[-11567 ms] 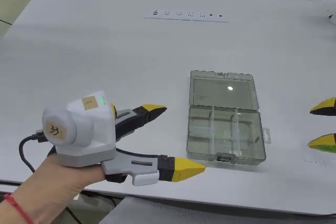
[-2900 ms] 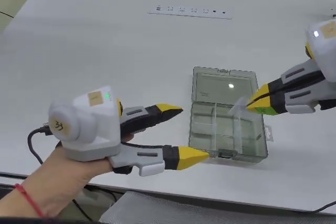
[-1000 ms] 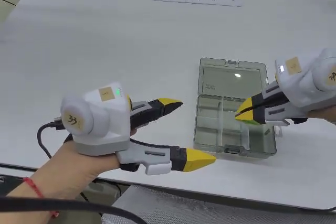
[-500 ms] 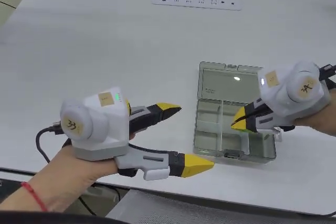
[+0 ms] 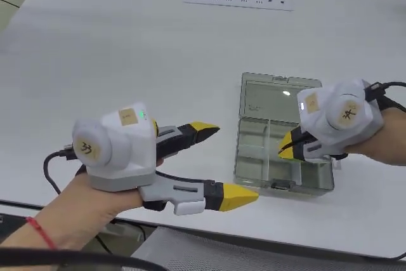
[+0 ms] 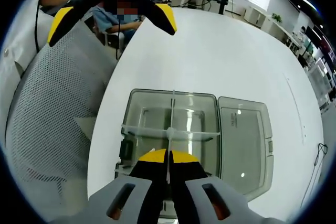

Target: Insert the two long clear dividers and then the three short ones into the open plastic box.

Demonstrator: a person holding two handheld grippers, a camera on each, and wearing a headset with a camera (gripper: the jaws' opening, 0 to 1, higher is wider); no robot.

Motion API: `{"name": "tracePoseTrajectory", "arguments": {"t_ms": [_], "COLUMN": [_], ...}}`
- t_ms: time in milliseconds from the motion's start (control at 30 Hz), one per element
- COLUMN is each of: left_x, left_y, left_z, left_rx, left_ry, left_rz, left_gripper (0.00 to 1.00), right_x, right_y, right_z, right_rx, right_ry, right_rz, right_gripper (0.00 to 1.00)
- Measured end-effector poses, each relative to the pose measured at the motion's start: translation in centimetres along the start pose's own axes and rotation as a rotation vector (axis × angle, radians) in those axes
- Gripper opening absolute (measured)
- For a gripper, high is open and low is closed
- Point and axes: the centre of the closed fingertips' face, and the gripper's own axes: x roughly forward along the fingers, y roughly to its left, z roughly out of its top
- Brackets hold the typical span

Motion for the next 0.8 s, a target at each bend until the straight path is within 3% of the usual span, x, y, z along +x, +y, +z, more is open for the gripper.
{"name": "tracePoseTrajectory", "arguments": {"t_ms": [367, 800], "left_x": [-0.1, -0.3], "left_y": [0.2, 0.1], "left_z": [0.0, 0.1], "left_rx": [0.004, 0.010], "left_ry": [0.002, 0.001], "left_rz": [0.002, 0.004], "left_gripper": [0.79, 0.79], "right_x": [0.0, -3.0], "right_y": [0.0, -1.0], "right_z": [0.0, 1.2], "right_rx": [0.013, 0.130], "right_ry": [-0.010, -0.138], "right_rz": [-0.012, -0.064], "right_gripper": [0.04, 0.11]}}
